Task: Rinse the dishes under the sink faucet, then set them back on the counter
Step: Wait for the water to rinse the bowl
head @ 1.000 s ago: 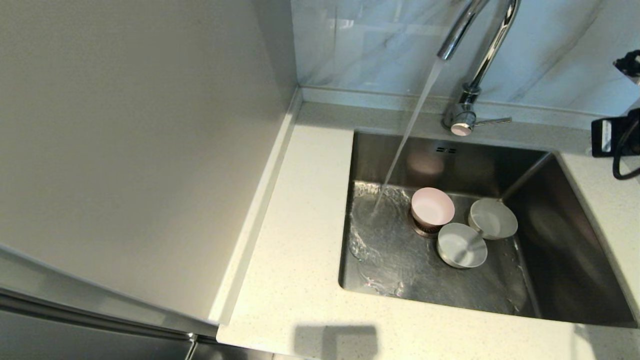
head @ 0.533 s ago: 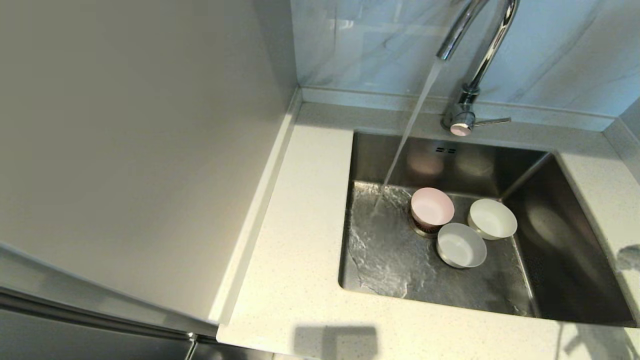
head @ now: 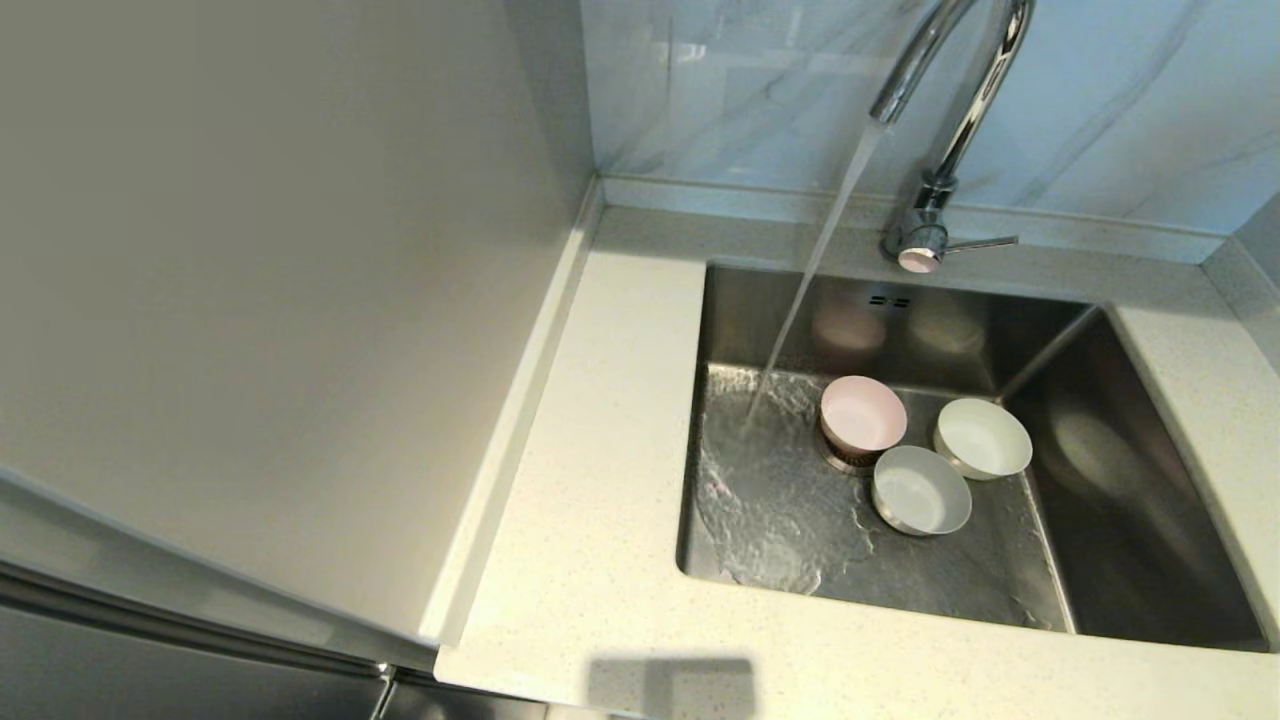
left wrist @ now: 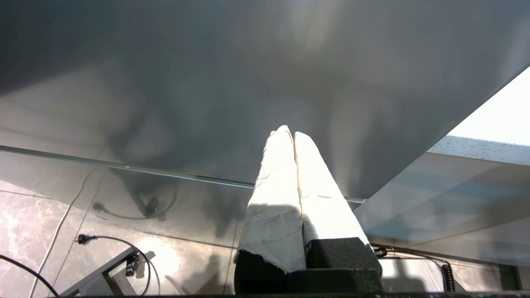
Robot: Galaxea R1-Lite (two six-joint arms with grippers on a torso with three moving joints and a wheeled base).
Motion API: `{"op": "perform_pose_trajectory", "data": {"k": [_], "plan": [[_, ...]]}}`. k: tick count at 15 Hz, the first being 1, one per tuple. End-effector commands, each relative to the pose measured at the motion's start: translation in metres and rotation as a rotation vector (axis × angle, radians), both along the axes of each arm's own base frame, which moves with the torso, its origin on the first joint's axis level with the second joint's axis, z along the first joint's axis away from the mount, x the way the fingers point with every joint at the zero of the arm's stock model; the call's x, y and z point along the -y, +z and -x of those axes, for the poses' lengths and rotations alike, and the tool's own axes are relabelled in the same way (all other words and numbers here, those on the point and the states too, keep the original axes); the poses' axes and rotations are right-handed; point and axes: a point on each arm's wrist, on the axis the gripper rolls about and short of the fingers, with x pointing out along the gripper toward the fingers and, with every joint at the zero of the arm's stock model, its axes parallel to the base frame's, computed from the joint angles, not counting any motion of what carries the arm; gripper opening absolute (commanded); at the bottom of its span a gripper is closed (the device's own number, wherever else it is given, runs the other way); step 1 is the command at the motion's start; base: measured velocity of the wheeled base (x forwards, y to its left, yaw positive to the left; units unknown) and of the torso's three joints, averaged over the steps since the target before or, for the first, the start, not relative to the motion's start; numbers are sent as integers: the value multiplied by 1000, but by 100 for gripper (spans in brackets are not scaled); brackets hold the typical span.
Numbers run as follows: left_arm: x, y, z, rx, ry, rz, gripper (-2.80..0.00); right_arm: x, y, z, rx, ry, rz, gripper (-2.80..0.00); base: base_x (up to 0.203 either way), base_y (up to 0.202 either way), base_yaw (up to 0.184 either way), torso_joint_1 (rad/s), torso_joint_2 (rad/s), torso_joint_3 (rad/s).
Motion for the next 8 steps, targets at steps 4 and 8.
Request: {"op": "perform_pose_trajectory", "data": {"k": [4, 8], "plan": [[0, 0, 0, 3, 1, 1, -280, -1, -13, 23, 159, 62, 14, -280, 0, 0, 0, 0, 0, 0], [0, 0, 0, 3, 1, 0, -280, -1, -15, 30, 256, 65, 16, -280, 0, 0, 0, 0, 0, 0]]}}
